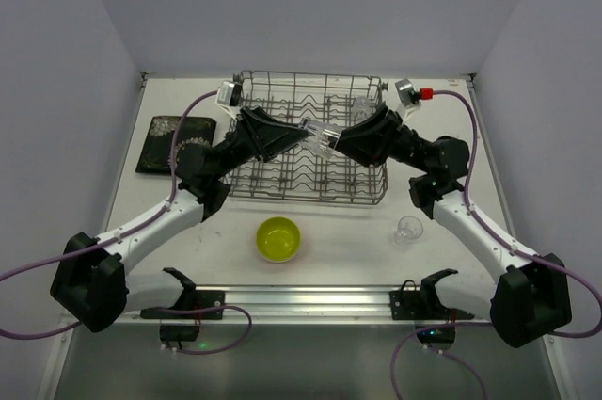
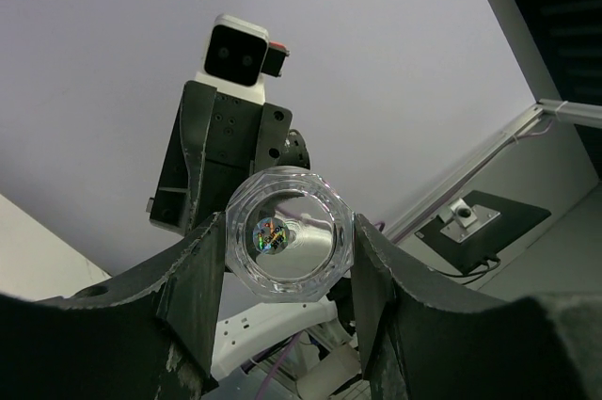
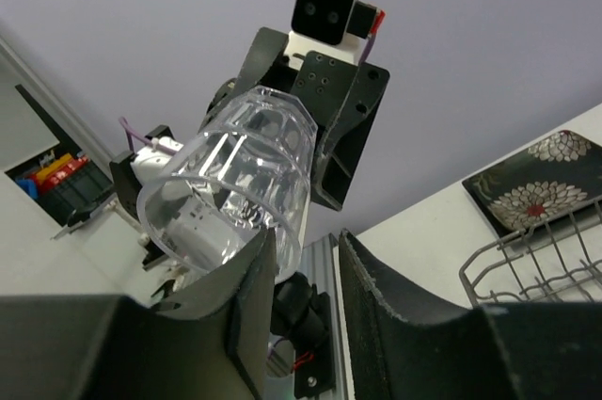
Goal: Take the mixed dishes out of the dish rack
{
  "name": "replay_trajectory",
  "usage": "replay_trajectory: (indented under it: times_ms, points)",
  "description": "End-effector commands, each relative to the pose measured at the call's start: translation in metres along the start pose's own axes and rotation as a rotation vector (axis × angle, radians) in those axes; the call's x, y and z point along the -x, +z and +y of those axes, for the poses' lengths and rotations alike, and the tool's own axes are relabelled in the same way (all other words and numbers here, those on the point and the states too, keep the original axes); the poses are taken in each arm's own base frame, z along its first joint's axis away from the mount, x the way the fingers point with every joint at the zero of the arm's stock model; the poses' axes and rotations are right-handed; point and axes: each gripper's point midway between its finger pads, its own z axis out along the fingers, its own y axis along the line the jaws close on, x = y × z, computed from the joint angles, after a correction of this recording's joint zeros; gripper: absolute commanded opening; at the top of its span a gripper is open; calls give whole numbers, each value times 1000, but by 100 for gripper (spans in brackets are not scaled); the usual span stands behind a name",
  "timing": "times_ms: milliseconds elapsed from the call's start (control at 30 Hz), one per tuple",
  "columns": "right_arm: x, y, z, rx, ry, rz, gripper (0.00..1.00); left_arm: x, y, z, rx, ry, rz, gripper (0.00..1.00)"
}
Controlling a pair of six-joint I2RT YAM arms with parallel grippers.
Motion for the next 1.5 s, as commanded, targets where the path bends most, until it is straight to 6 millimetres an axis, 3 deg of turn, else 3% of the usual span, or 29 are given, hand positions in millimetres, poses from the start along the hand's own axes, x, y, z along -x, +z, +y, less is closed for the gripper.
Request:
replay_trajectory:
  times_ms: [0,167,267,300,333,367,400,433,467,500,533,567,600,667,700,733,800,833,900,1000,1133,1200,1367,1467]
  points:
    - [17,9,18,64,-93,-33,34,-3,1,-15,-74,-6,7,0]
    - [24,10,18,48,-113,-65,26,-9,2,-10,-67,-18,11,0]
    - [26,8,21,34,-126,-69,1,-9,1,-7,-56,-13,13,0]
    - [28,8,20,19,-128,-78,0,-9,2,-6,-54,-7,14,7]
    - [25,6,12,-26,-99,-69,0,-10,2,0,-27,10,18,17]
    - [28,2,17,-48,-141,-79,0,-7,5,0,-14,32,16,52]
    - [35,0,10,-114,-141,-116,0,-8,5,15,71,19,27,74]
    - [26,-7,-10,-230,-82,-88,0,-2,10,16,96,106,22,91]
    - [26,-13,-18,-297,-121,-89,0,8,12,23,156,144,-12,100]
    - [36,-19,-11,-350,-147,-113,0,15,12,25,203,181,-31,100]
    - [30,-36,-38,-525,-94,-110,0,16,5,52,344,226,-13,100]
    - [32,-46,-45,-604,-132,-106,0,40,7,51,416,284,-88,100]
    - [38,-54,-46,-663,-152,-109,0,48,3,52,471,320,-100,100]
    - [34,-84,-62,-834,-187,-63,0,76,-19,66,662,409,-164,100]
    - [45,-91,-59,-884,-209,-63,0,81,-30,63,712,434,-188,100]
    - [39,-115,-77,-1030,-202,-22,0,96,-42,64,779,490,-254,100]
    - [51,-139,-83,-1183,-219,-20,0,105,-55,53,813,541,-299,100]
    - [40,-160,-97,-1300,-188,48,0,108,-60,51,825,577,-303,100]
    - [47,-202,-108,-1522,-190,60,0,108,-74,52,885,596,-304,100]
    - [52,-229,-117,-1613,-120,58,0,105,-78,55,906,640,-256,100]
    - [54,-252,-126,-1704,-45,83,0,93,-69,55,876,673,-139,100]
    - [49,-269,-142,-1783,5,114,0,88,-70,65,899,679,-80,100]
    - [1,-287,-185,-1820,186,300,0,85,-78,77,960,723,-7,100]
    - [-31,-312,-206,-1877,302,407,0,84,-83,81,972,731,-3,100]
